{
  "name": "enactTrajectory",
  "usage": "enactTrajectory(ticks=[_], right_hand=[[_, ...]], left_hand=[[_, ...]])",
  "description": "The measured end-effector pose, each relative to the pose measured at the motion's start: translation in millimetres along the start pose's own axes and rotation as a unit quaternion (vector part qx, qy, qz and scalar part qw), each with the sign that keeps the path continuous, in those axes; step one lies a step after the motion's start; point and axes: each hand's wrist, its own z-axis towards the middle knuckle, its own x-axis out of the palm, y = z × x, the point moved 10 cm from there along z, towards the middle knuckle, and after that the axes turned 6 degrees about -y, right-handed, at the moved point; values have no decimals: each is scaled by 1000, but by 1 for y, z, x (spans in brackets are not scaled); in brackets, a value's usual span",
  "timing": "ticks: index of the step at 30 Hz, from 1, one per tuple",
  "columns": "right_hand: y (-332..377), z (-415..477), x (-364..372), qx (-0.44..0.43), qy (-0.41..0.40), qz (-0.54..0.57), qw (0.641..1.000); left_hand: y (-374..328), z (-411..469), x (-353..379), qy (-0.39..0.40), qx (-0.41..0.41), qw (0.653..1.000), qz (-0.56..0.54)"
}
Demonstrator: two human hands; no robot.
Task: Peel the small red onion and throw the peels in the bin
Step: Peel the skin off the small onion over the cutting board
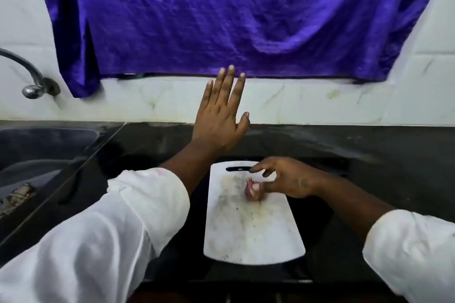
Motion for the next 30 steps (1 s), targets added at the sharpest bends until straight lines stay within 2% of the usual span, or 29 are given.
enactTrajectory(ticks=[3, 8, 10, 13, 15, 18, 22, 30], right_hand=[[-4, -15, 32, 1, -29, 3, 1000], [-20, -20, 39, 26, -161, 30, 986], [-23, -18, 27, 32, -219, 93, 971], [-25, -7, 12, 11, -277, 180, 944], [-26, 0, 9, -1, -286, 208, 935], [-34, 7, 10, -18, -295, 273, 915], [-46, 6, 14, -27, -304, 354, 884], [-40, 3, 18, -36, -289, 337, 895]], left_hand=[[-15, -41, 10, 33, 2, 999, -2], [-30, -85, 24, 96, 33, 994, -30], [-22, -92, 29, 104, -14, 990, -93], [-4, -104, 52, 127, -141, 948, -254], [-6, -107, 59, 111, -138, 939, -295], [-9, -105, 62, 46, -133, 933, -331], [-7, -104, 71, -18, -162, 898, -408], [-15, -101, 57, -52, -128, 911, -388]])
